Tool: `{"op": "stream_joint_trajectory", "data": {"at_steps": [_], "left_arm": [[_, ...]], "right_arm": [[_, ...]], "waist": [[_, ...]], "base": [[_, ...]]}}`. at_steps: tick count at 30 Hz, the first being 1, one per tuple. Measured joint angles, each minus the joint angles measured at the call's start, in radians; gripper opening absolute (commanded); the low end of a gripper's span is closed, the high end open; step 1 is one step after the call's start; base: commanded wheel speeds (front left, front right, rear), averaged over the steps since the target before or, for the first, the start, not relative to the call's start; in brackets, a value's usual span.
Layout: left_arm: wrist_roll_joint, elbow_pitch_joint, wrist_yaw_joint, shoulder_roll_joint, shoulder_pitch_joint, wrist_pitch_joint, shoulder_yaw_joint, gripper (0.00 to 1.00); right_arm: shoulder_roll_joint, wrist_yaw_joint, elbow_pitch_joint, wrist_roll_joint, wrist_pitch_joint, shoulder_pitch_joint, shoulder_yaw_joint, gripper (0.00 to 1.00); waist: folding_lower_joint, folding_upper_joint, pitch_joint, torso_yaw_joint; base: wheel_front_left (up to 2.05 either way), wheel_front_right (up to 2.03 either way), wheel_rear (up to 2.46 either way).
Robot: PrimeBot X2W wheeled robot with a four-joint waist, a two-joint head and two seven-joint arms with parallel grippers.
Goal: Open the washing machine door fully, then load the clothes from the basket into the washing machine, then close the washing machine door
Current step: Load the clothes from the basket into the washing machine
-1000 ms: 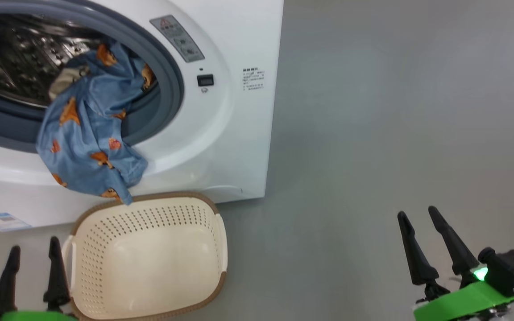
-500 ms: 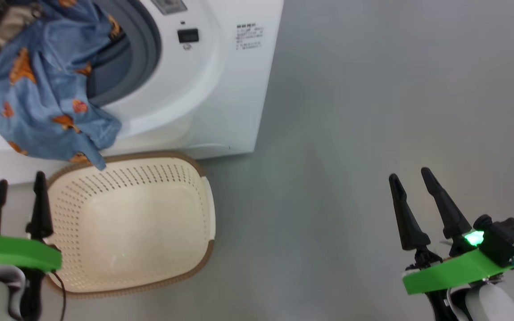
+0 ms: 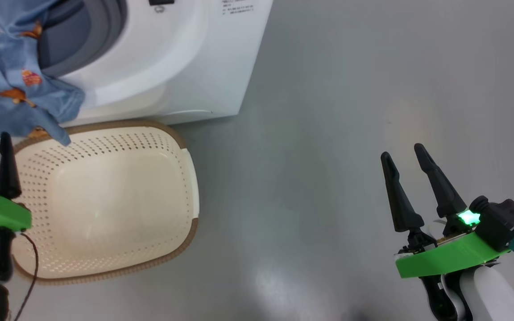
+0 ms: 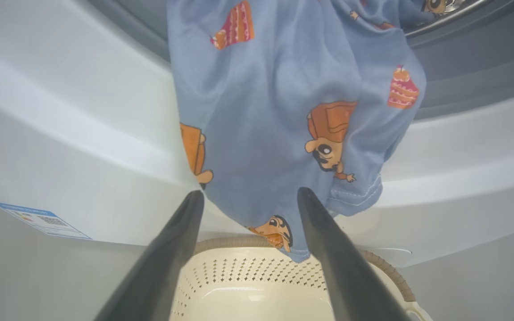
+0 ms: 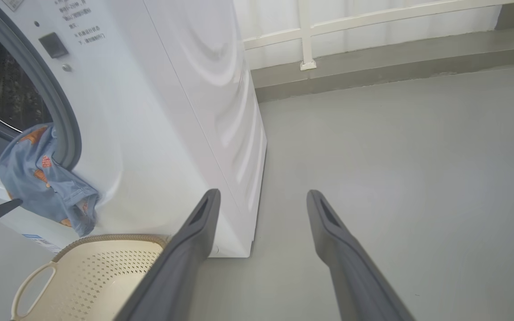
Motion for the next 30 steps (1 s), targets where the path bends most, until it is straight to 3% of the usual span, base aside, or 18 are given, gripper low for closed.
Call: {"op": "stream_joint_trajectory", "data": {"at_steps": [19, 30], "left_arm": [[-0.104, 0.126, 0.0, 0.083, -0.144, 0.0, -0.064, 1.0], [-0.186, -0.067, 0.0, 0.117, -0.133, 0.0, -0.242, 1.0]], "right_arm": [[0.007, 0.0, -0.005, -0.008, 0.0, -0.042, 0.03, 1.0], [0.021, 0.0, -0.004, -0.019, 0.0, -0.042, 0.03, 1.0]], "waist": [[-0.0001, 0.0, 0.086, -0.039], [-0.0001, 0.0, 0.09, -0.036]], "base": [[0.0, 0.0, 0.0], [0.0, 0.0, 0.0]]}}
